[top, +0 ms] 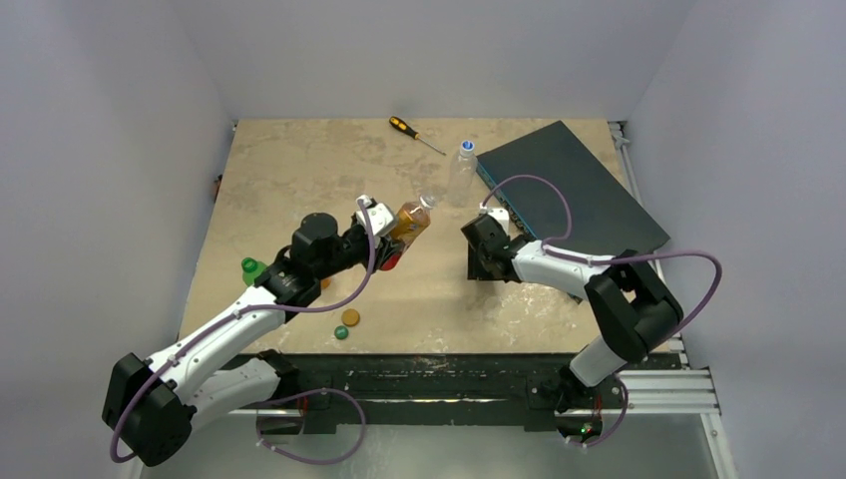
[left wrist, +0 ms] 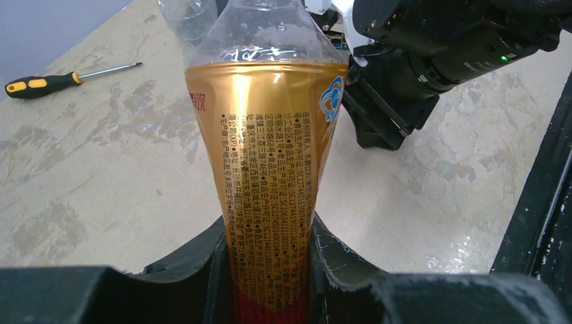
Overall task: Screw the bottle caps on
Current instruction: Screw the bottle cap onto the plastic bottle.
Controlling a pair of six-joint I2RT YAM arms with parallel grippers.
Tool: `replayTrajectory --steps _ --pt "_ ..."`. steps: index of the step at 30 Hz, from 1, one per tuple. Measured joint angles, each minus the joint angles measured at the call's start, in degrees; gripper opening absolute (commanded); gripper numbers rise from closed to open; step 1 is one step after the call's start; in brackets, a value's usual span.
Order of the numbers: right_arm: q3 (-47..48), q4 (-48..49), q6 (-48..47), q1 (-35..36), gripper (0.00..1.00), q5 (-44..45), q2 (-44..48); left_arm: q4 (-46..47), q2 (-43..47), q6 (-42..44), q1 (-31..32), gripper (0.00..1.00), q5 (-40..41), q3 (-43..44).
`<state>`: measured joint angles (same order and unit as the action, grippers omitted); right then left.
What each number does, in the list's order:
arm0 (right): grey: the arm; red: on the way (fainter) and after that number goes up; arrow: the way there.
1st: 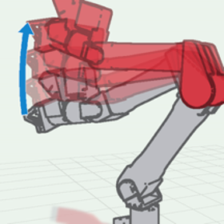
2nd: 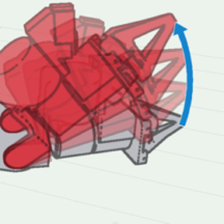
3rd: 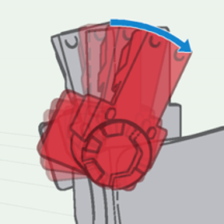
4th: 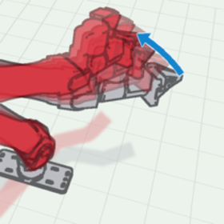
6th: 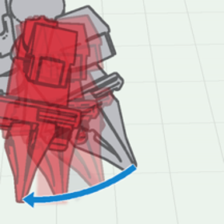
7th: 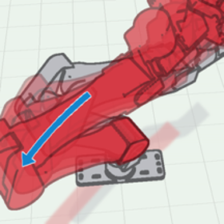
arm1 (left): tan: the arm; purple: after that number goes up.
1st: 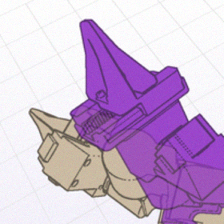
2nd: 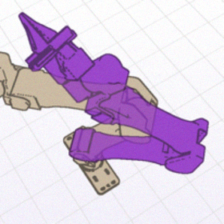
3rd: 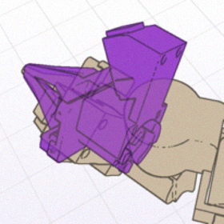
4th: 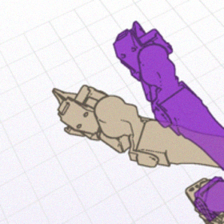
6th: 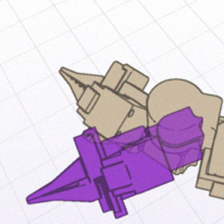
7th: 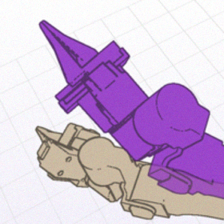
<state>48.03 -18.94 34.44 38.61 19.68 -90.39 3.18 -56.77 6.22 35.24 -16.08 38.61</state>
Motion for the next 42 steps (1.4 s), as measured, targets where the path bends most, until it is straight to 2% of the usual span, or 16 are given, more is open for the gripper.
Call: replayTrajectory --steps 4,8,14,18,23,28,31,37,42 --pt "0.83 0.79 -0.17 -0.96 0.46 -0.61 -1.07 -0.52 0.00 0.33 0.00 0.00 0.00 -0.07" --pt "1.57 0.87 -0.28 -0.94 0.37 -1.29 -1.88 -0.83 -0.02 0.39 0.00 0.00 0.00 -0.07" --pt "1.79 0.35 -0.44 -0.92 0.19 -1.57 -1.84 -1.11 -0.57 0.42 0.00 0.00 -0.02 -0.07" --pt "2.82 -1.05 -0.98 -1.31 0.15 -3.39 -0.98 -1.51 -1.33 0.63 0.00 0.00 -0.35 -0.07" --pt "4.50 -2.27 -4.09 -7.04 0.15 -14.47 7.10 -2.32 -1.75 1.46 0.00 0.00 -2.03 -0.07" --pt "9.99 -0.90 -5.27 -16.02 0.15 -32.70 17.16 -2.91 -1.38 2.19 0.00 0.00 -4.35 -0.07" --pt "12.07 1.97 -3.98 -18.95 0.16 -43.87 21.00 -3.82 0.02 2.78 0.00 0.00 -6.49 -0.07" --pt "13.11 9.62 1.42 -19.63 0.17 -62.88 22.86 -4.59 3.61 3.85 0.00 0.00 -10.99 -0.20" --pt "13.11 12.72 4.55 -19.63 0.18 -70.75 21.31 -4.57 6.01 3.89 0.02 0.00 -13.33 -0.74"
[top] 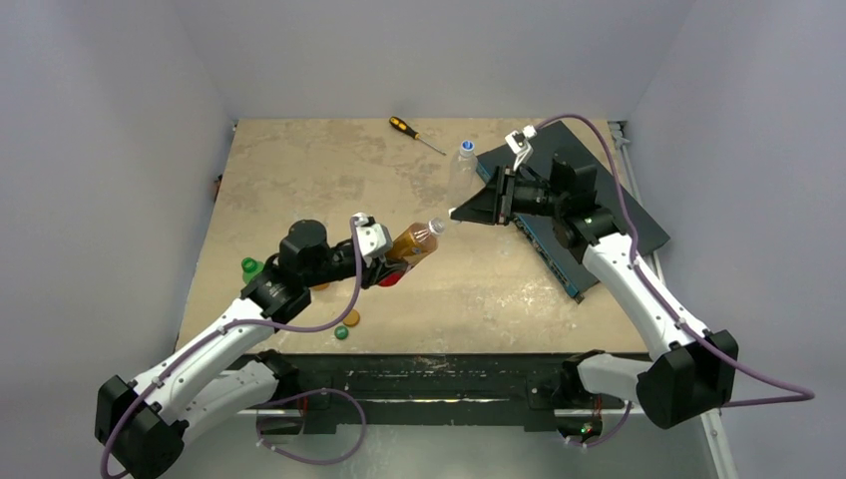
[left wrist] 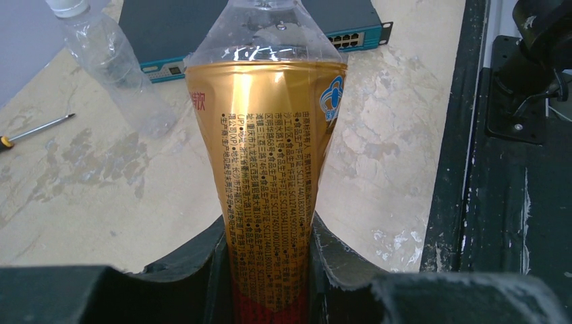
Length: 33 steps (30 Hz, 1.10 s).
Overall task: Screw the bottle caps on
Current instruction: Screw the bottle cap onto the plastic bottle.
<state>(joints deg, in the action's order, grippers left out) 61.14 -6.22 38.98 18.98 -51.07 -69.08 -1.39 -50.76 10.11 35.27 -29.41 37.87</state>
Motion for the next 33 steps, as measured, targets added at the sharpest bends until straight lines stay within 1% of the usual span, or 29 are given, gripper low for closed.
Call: replayTrajectory --steps 5,10,18,27,33 --pt "-0.02 3.26 3.26 0.00 0.18 -4.28 -1.05 0.11 0.15 -0.02 -0.02 0.00 -1.11 -0.17" --pt "-0.02 4.04 3.80 0.42 0.18 -5.88 -1.05 0.44 0.09 -0.02 -0.02 0.00 -1.68 -0.24" --pt "-0.02 1.16 1.90 1.81 0.18 -5.86 -1.07 1.27 -0.55 -0.02 -0.02 0.00 -2.14 -0.26" --pt "0.07 0.55 0.96 4.31 0.18 -5.09 -1.92 0.24 -1.20 -0.02 -0.02 0.00 -3.45 -0.28" --pt "3.15 -6.19 -3.87 5.18 0.18 -2.99 -2.69 -0.72 -1.27 0.02 -0.07 0.00 -3.80 -0.28"
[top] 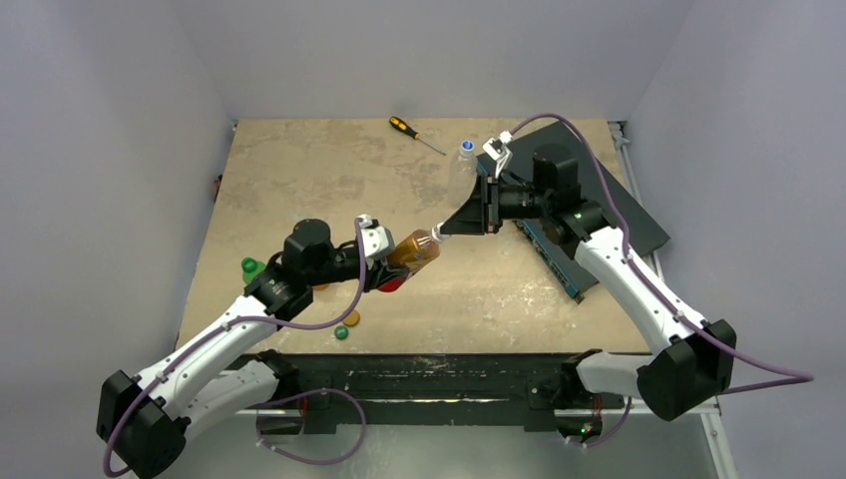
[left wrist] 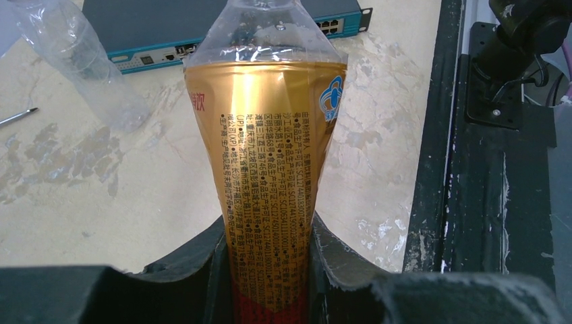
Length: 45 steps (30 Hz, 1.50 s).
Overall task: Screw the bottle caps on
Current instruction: Screw the bottle cap onto the plastic bottle.
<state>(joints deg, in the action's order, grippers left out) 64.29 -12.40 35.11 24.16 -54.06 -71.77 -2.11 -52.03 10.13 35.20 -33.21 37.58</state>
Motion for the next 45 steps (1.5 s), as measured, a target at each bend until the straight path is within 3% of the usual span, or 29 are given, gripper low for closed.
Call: replayTrajectory --steps 19,31,45 --pt "5.79 -15.56 -12.83 4.87 0.15 10.49 -1.68 -3.26 -1.60 -0.46 0.90 0.00 0.98 -0.13" --pt "11.23 -22.84 -11.13 4.52 0.15 15.72 -8.76 12.83 -4.02 -1.05 14.99 0.00 31.08 -8.66" --pt "16.98 -29.66 0.85 4.33 0.18 28.37 -14.93 41.68 -22.82 10.29 24.63 0.00 59.04 -12.63"
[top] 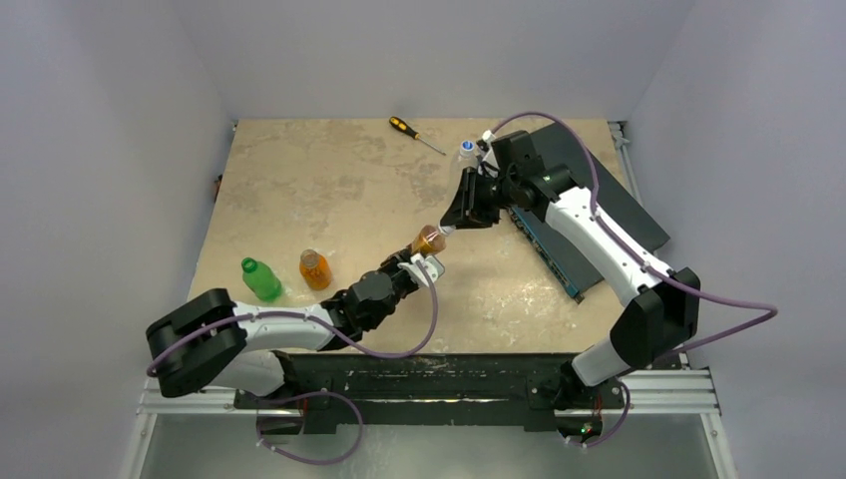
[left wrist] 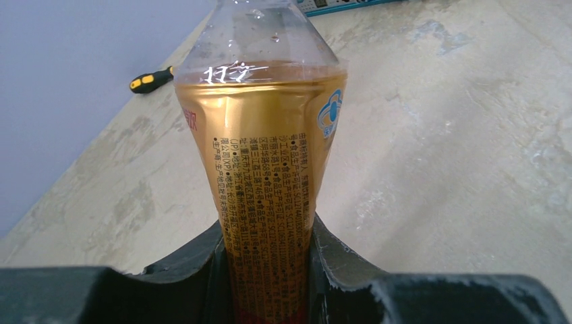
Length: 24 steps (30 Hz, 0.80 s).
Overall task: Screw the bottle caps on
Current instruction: Screw the bottle cap onto the plastic bottle.
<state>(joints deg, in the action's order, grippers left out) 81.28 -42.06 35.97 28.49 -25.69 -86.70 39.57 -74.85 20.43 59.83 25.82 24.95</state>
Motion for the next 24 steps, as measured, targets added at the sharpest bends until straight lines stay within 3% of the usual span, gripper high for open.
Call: replayTrajectory --steps 12,24 --pt "5.29 -3.91 8.68 0.15 0.35 5.51 -3.06 16.79 -10.12 5.86 1.33 0.00 8.07 -0.31" --pt "10.51 -9.88 10.88 2.38 0.74 7.13 -3.15 26.14 -12.37 5.16 2.12 0.00 5.16 -0.17"
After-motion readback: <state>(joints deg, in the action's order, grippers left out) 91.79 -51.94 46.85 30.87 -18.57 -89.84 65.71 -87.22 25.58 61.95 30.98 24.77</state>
